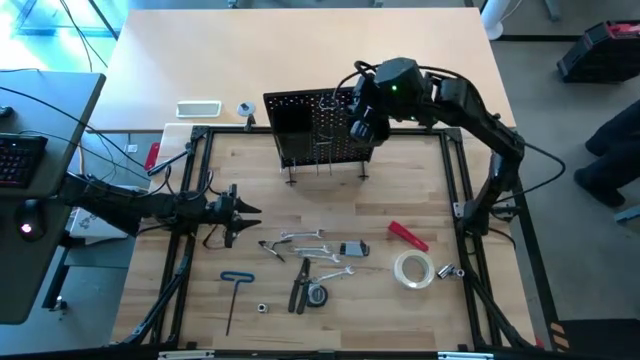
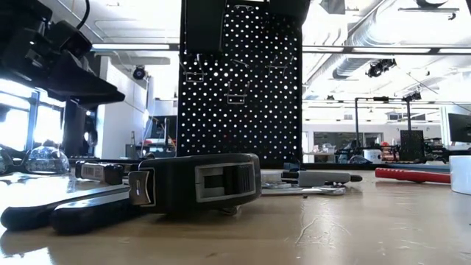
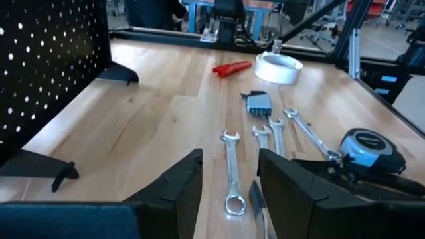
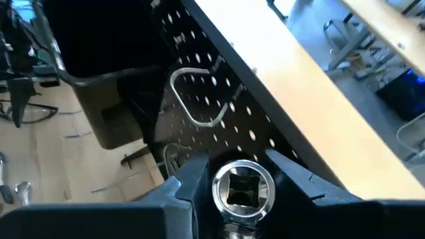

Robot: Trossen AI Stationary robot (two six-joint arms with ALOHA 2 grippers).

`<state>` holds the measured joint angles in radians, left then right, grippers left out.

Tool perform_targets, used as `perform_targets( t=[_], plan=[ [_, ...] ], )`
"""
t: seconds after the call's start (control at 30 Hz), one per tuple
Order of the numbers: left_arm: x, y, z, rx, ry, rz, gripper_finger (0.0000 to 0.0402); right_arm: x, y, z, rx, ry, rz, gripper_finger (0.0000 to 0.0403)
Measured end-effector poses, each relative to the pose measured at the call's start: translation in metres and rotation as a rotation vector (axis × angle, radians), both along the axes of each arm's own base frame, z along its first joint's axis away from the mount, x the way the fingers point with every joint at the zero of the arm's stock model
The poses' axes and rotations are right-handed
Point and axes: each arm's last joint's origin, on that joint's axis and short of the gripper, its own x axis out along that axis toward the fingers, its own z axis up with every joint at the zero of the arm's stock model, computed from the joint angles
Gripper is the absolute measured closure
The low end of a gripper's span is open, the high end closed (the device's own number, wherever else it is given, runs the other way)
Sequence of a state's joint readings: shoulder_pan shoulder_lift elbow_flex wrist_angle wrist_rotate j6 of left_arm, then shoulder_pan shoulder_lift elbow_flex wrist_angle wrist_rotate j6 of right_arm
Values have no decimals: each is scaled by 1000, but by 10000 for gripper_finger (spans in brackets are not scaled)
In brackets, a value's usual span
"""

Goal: Hang tools onto peg board
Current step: Put the top left silver socket into the black bin on the pegboard

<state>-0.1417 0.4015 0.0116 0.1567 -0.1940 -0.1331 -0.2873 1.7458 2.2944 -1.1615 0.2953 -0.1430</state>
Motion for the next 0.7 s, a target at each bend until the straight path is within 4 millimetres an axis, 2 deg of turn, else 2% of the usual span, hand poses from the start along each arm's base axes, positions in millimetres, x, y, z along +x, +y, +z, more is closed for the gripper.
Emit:
perform_targets(
  t=[0.6,0.7],
  plan=[
    [2,0,0,-21,-6,5,264,0,-1,-1,44,-29,-69,297],
    [2,0,0,-21,-6,5,264,5,-2,-7,59,-25,-80,292]
  ],
)
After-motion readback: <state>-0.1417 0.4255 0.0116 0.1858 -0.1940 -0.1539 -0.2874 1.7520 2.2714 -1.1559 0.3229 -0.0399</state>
